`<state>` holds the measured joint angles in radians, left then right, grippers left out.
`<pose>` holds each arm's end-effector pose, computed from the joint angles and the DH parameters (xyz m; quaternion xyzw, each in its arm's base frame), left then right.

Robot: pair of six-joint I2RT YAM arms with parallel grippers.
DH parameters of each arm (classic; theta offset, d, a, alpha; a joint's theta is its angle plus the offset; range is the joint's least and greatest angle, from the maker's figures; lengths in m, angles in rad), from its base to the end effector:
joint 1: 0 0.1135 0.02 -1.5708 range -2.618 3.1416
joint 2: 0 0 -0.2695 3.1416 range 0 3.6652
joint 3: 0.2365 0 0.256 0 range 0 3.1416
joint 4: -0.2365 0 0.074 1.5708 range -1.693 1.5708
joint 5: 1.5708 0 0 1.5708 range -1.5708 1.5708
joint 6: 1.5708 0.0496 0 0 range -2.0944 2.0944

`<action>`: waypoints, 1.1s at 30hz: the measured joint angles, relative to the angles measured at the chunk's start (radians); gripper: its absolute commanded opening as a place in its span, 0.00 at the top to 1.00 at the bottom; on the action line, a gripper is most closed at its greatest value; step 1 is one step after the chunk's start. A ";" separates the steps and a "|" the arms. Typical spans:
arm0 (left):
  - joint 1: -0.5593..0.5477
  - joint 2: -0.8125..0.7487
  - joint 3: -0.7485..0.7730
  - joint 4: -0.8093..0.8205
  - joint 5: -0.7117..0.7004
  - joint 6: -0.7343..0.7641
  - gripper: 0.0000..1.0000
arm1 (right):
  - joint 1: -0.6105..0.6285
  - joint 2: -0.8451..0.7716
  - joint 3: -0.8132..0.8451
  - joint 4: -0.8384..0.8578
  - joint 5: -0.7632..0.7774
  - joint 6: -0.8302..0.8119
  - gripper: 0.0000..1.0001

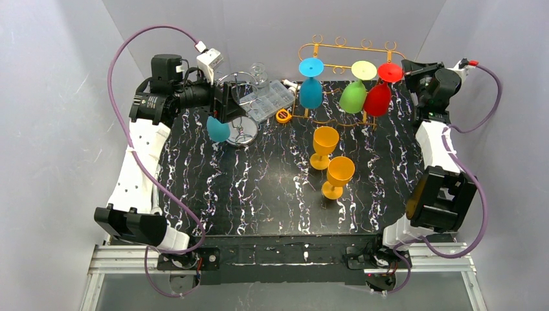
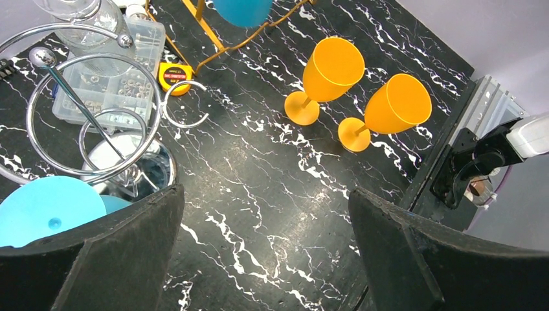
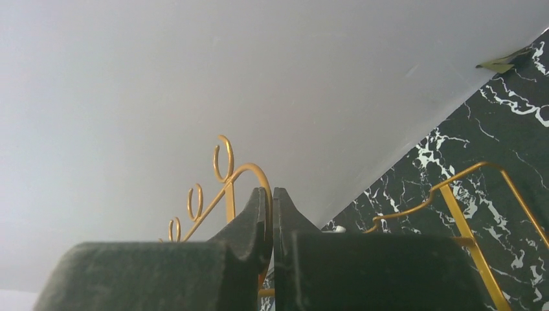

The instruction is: Place the wine glass upside down on the wine glass rack

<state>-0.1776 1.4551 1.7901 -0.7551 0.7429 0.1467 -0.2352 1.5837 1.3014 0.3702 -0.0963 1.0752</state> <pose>0.2944 -0.0869 0.4746 0.3211 0.7396 -0.3123 0.5023 0.3921 -0.0891 0.3821 0.3829 0.5565 0.3301 0.6594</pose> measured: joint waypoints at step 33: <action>0.000 -0.064 -0.118 0.081 0.009 -0.025 0.02 | 0.340 -0.222 0.070 -0.530 0.684 -0.017 0.99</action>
<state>-0.1780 1.3907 1.6722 -0.6743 0.7521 0.1219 0.1051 1.3613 1.3712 -0.1596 0.5873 1.0580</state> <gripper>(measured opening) 0.982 0.065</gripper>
